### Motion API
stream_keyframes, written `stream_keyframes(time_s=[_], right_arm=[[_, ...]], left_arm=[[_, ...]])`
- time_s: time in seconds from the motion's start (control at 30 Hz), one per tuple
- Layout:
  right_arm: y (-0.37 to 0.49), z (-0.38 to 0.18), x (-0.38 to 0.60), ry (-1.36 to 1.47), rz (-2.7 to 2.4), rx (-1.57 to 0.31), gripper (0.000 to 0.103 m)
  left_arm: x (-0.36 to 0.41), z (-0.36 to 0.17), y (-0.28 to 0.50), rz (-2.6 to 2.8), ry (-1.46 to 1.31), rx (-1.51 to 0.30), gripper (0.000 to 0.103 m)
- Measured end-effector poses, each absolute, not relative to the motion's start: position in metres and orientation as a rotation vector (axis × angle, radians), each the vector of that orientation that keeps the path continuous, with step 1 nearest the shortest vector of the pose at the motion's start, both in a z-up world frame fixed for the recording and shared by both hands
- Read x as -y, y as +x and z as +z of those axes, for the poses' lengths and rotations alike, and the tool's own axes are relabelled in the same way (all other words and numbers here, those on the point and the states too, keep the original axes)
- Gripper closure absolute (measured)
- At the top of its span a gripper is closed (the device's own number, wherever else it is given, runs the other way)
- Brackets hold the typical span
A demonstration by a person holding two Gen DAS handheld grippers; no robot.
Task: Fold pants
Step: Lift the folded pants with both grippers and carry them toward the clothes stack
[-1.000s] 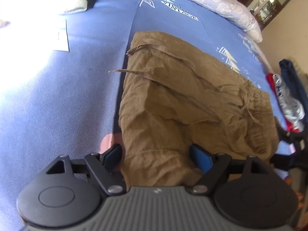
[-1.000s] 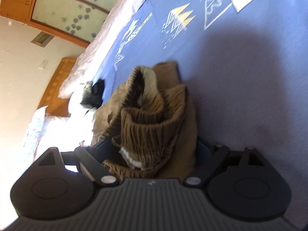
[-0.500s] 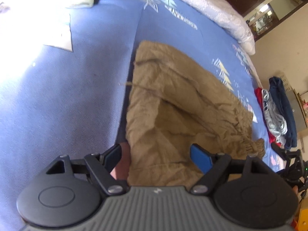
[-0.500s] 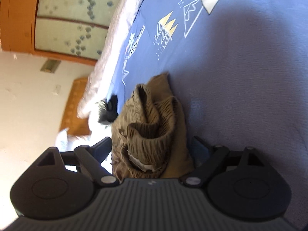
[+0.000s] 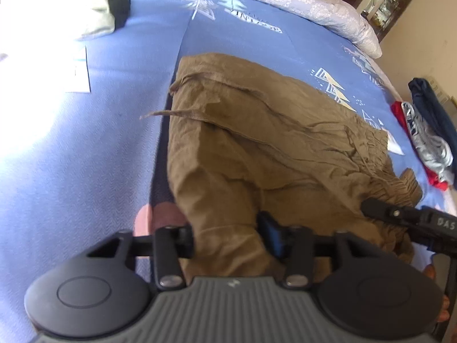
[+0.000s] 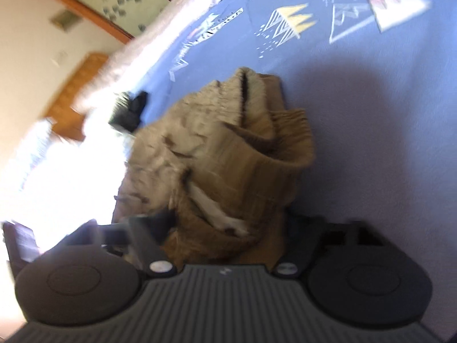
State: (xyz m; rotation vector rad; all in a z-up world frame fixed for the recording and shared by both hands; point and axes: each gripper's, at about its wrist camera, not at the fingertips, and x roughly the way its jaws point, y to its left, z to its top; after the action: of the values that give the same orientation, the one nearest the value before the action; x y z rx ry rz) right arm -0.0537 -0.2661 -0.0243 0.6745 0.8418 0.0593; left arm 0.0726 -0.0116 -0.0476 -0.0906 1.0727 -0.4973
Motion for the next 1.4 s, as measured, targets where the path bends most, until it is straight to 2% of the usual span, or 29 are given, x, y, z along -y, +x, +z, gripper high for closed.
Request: stream_keyframes(time_s=[0.03, 0.07, 0.17, 0.5, 0.73, 0.87, 0.97, 1.1, 1.2, 1.27, 1.3, 1.33, 1.4], right_arm=[[-0.057, -0.022, 0.261, 0.655, 0.060, -0.840, 0.055], [-0.060, -0.018, 0.257, 0.645, 0.067, -0.834, 0.063], [-0.067, 0.001, 0.237, 0.550, 0.085, -0.794, 0.072], [-0.028, 0.115, 0.176, 0.270, 0.301, -0.487, 0.075], [0.074, 0.204, 0.101, 0.186, 0.426, -0.214, 0.075], [0.151, 0.231, 0.050, 0.144, 0.447, -0.113, 0.074], [0.212, 0.224, 0.015, 0.104, 0.416, -0.104, 0.074], [0.279, 0.174, -0.020, 0.074, 0.362, -0.190, 0.074], [0.326, 0.111, -0.032, 0.074, 0.296, -0.362, 0.072], [0.356, 0.063, -0.032, 0.101, 0.246, -0.548, 0.070], [0.368, 0.041, -0.029, 0.116, 0.205, -0.630, 0.070], [0.377, 0.021, -0.024, 0.132, 0.168, -0.698, 0.065], [0.389, -0.005, -0.019, 0.169, 0.177, -0.765, 0.061]], left_arm=[[0.015, -0.043, 0.067, -0.493, -0.064, -1.050, 0.074], [0.019, -0.038, 0.061, -0.488, -0.031, -1.024, 0.076], [0.026, -0.016, 0.042, -0.496, 0.031, -0.930, 0.081], [-0.037, 0.098, 0.047, -0.458, -0.069, -0.587, 0.083], [-0.119, 0.191, 0.124, -0.308, -0.093, -0.303, 0.083], [-0.161, 0.216, 0.195, -0.205, -0.106, -0.211, 0.081], [-0.192, 0.204, 0.257, -0.132, -0.142, -0.236, 0.081], [-0.226, 0.143, 0.332, -0.059, -0.219, -0.356, 0.081], [-0.235, 0.078, 0.381, 0.004, -0.243, -0.517, 0.081], [-0.241, 0.025, 0.411, 0.054, -0.275, -0.678, 0.079], [-0.245, -0.002, 0.419, 0.088, -0.297, -0.752, 0.074], [-0.249, -0.020, 0.422, 0.090, -0.325, -0.773, 0.068], [-0.253, -0.037, 0.417, 0.077, -0.341, -0.728, 0.066]])
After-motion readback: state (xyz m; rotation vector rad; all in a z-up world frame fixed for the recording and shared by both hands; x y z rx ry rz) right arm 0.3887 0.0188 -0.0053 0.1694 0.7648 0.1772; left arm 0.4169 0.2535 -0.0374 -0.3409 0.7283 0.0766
